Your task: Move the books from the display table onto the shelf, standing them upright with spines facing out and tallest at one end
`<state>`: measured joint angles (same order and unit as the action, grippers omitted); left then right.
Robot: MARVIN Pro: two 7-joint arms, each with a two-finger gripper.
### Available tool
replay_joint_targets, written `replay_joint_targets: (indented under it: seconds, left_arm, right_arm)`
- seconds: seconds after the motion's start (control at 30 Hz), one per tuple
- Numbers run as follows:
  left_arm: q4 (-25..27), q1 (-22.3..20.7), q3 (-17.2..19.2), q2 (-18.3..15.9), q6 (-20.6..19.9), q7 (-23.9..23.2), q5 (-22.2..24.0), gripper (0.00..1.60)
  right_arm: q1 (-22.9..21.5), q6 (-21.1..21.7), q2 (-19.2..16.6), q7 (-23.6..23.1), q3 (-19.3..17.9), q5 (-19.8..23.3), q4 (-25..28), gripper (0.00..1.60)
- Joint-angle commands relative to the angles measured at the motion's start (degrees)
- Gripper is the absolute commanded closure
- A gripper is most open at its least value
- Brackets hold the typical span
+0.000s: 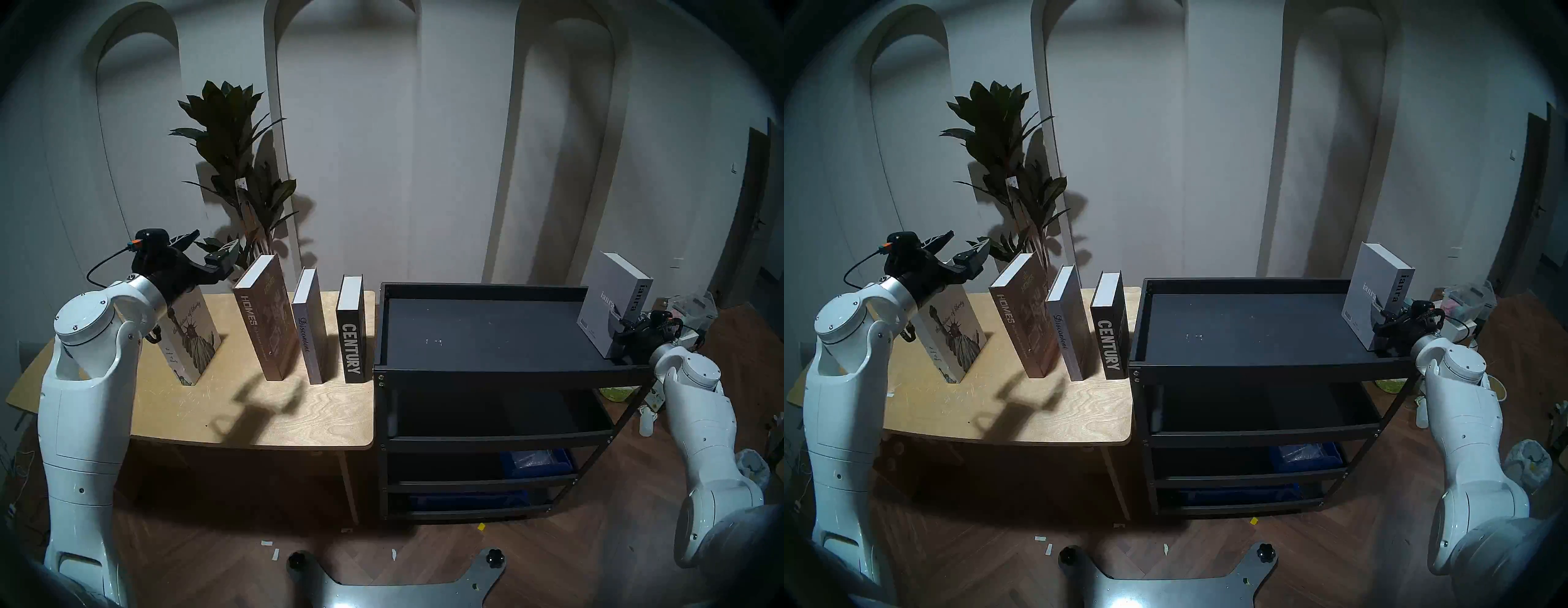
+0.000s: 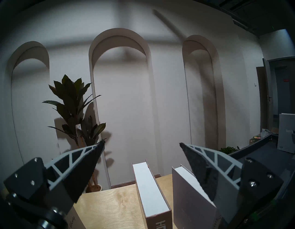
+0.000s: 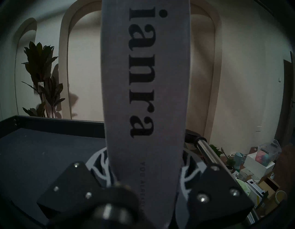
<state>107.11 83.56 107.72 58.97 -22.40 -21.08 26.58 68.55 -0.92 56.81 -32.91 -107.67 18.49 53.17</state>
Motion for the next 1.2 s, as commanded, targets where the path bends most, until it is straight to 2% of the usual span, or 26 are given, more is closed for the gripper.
replay_joint_targets:
  seconds: [0.0,0.17,0.2,0.23,0.27,0.3,0.33,0.83,1.07,1.17]
  left_arm:
    - [0.98,-0.38,0.24,-0.36,0.54,-0.44,0.07,0.00]
    - [1.01,-0.16,-0.35,-0.12,0.60,-0.55,-0.04,0.00]
    - [1.01,-0.17,-0.45,-0.09,0.62,-0.63,-0.06,0.00]
    - [1.00,-0.19,-0.47,-0.10,0.63,-0.68,-0.08,0.00]
    - [1.00,-0.19,-0.47,-0.10,0.63,-0.68,-0.08,0.00]
    - [0.99,-0.21,-0.49,-0.10,0.65,-0.71,-0.11,0.00]
    - [0.96,-0.26,-0.52,-0.12,0.70,-0.77,-0.20,0.00]
    - [1.65,0.07,-0.72,0.27,0.40,-0.94,-0.28,0.00]
    - [1.88,-0.34,-1.43,0.53,0.33,-1.01,-0.26,0.00]
    - [1.91,-0.38,-1.51,0.53,0.32,-1.05,-0.24,0.00]
  right_arm:
    - [2.75,1.63,0.69,1.51,-0.43,-0.21,2.31,1.60]
    - [2.99,1.49,0.99,2.73,-0.49,-0.48,2.70,1.59]
    - [3.17,1.43,1.18,3.52,-0.59,-0.60,3.08,0.82]
    - [3.15,1.49,1.19,3.63,-0.60,-0.59,3.10,0.67]
    - [3.15,1.49,1.19,3.63,-0.60,-0.59,3.10,0.67]
    - [3.15,1.49,1.25,3.87,-0.65,-0.68,3.17,0.57]
    - [3.11,1.46,1.34,4.17,-0.73,-0.85,3.21,0.00]
    - [3.16,1.31,2.16,5.57,-2.77,-0.74,5.86,0.00]
    - [3.37,1.25,1.89,5.59,-6.33,1.78,12.04,0.00]
    - [2.68,0.75,1.69,5.47,-7.30,2.51,12.94,0.00]
